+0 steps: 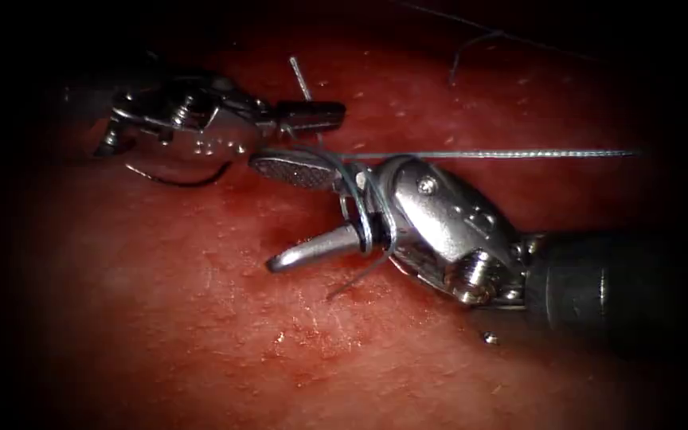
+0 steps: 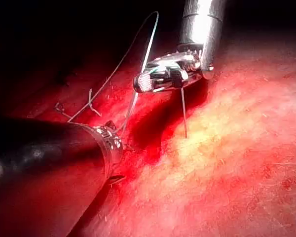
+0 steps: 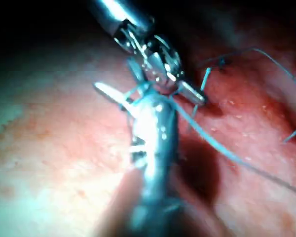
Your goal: Wound Closure
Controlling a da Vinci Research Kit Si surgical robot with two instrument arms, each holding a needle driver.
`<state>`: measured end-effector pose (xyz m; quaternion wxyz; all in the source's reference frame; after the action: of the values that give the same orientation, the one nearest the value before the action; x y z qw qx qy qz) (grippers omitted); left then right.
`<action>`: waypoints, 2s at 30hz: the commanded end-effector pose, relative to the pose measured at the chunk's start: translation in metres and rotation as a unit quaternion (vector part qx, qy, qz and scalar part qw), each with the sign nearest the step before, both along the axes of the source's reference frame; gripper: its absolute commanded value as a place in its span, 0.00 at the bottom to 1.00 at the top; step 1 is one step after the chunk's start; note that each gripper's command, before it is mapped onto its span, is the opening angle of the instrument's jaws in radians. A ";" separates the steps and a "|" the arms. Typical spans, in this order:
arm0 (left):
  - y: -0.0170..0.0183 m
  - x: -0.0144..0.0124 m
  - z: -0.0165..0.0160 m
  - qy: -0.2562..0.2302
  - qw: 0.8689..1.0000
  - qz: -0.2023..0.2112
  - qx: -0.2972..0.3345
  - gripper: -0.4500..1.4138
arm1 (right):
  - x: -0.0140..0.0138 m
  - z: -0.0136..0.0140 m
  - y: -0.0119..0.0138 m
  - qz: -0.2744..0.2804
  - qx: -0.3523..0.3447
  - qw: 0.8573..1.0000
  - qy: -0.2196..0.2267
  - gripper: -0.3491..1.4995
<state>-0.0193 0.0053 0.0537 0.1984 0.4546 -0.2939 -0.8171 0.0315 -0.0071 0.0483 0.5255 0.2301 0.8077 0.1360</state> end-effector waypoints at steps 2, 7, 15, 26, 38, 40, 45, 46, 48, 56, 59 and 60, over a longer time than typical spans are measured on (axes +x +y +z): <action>-0.0013 -0.0008 0.0003 -0.016 1.000 -0.016 0.017 0.00 | 0.0007 0.0007 0.0002 0.023 0.010 1.000 -0.008 0.68; -0.0038 -0.0002 -0.0006 -0.060 0.994 -0.069 0.063 0.00 | -0.0001 0.0011 0.0015 0.048 0.019 0.998 -0.028 0.68; -0.0069 0.0005 -0.0030 -0.134 0.971 -0.145 0.134 0.00 | -0.0010 0.0018 0.0023 0.068 0.019 0.996 -0.045 0.68; -0.0089 0.0006 -0.0058 -0.216 0.930 -0.223 0.195 0.00 | -0.0009 0.0017 0.0021 0.068 0.019 0.996 -0.045 0.68; -0.0107 0.0000 -0.0044 -0.190 0.925 -0.282 0.169 0.00 | -0.0008 0.0015 0.0020 0.108 0.030 0.991 -0.076 0.74; -0.0107 -0.0002 -0.0044 -0.180 0.929 -0.282 0.156 0.00 | -0.0007 0.0015 0.0022 0.118 0.031 0.989 -0.087 0.83; -0.0105 -0.0001 -0.0045 -0.166 0.932 -0.290 0.138 0.00 | -0.0009 0.0014 0.0023 0.141 0.034 0.983 -0.109 0.92; -0.0104 0.0000 -0.0045 -0.168 0.931 -0.294 0.135 0.00 | -0.0010 0.0014 0.0023 0.147 0.035 0.982 -0.111 0.92; -0.0101 0.0001 -0.0045 -0.167 0.930 -0.300 0.132 0.00 | -0.0013 0.0013 0.0021 0.160 0.037 0.980 -0.113 0.92; -0.0080 0.0019 -0.0029 -0.170 0.911 -0.348 0.145 0.00 | -0.0016 0.0002 0.0010 0.163 0.035 0.980 -0.111 0.91; -0.0076 0.0021 -0.0020 -0.162 0.910 -0.350 0.154 0.00 | -0.0012 -0.0001 0.0009 0.158 0.033 0.981 -0.105 0.91; -0.0074 0.0022 -0.0017 -0.156 0.910 -0.350 0.158 0.00 | -0.0011 -0.0002 0.0008 0.158 0.030 0.982 -0.104 0.90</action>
<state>-0.0164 -0.0020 0.0519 -0.2299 0.4675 -0.3244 -0.7895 0.0297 -0.0059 0.0475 0.5708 0.0997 0.7710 0.2644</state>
